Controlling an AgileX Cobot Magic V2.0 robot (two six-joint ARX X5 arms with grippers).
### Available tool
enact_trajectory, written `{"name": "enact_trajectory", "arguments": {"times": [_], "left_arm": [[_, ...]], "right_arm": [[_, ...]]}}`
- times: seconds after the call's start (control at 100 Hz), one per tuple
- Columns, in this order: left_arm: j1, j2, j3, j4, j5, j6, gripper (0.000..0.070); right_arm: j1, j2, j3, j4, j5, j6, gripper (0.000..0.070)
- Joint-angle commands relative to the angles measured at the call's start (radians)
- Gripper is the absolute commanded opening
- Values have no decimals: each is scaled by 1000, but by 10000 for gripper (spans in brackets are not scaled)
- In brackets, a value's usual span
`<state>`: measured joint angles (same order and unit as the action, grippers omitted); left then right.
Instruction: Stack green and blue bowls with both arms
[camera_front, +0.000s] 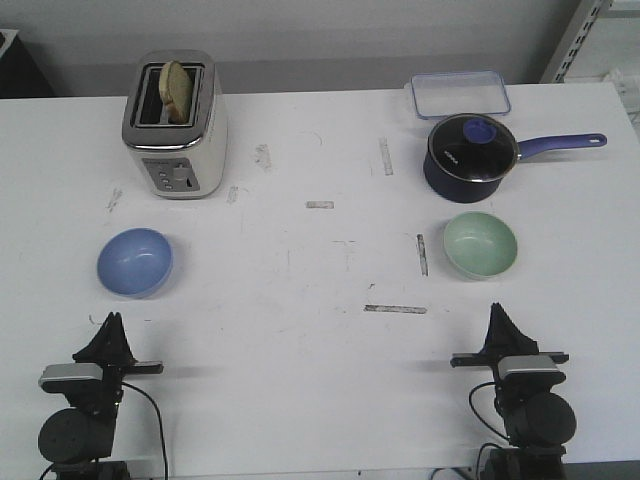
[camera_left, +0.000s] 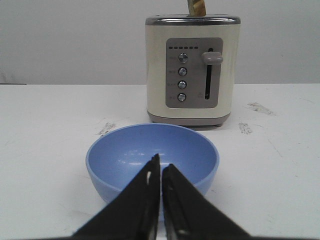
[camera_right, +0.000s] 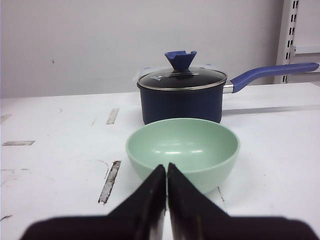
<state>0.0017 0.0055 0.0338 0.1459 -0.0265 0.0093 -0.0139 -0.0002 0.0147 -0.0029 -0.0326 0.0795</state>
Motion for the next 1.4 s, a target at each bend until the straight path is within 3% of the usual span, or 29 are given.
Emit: {"name": "enact_trajectory", "arguments": {"times": [0.0,0.96,1.1,1.24,1.39], "left_arm": [[1,-2,-21,12,0,2,2],[1,-2,-21,11,0,2,2],[1,-2,-21,12,0,2,2],[1,-2,-21,12,0,2,2],[1,-2,-21,12,0,2,1]], "right_arm": [[0,1,-2,10,0,9,0],[0,1,-2,28,-4,10,0],[0,1,-2,92,47,-2,0],[0,2,24,251,69,-13,0],[0,50,196,225,83,-96,0]]}}
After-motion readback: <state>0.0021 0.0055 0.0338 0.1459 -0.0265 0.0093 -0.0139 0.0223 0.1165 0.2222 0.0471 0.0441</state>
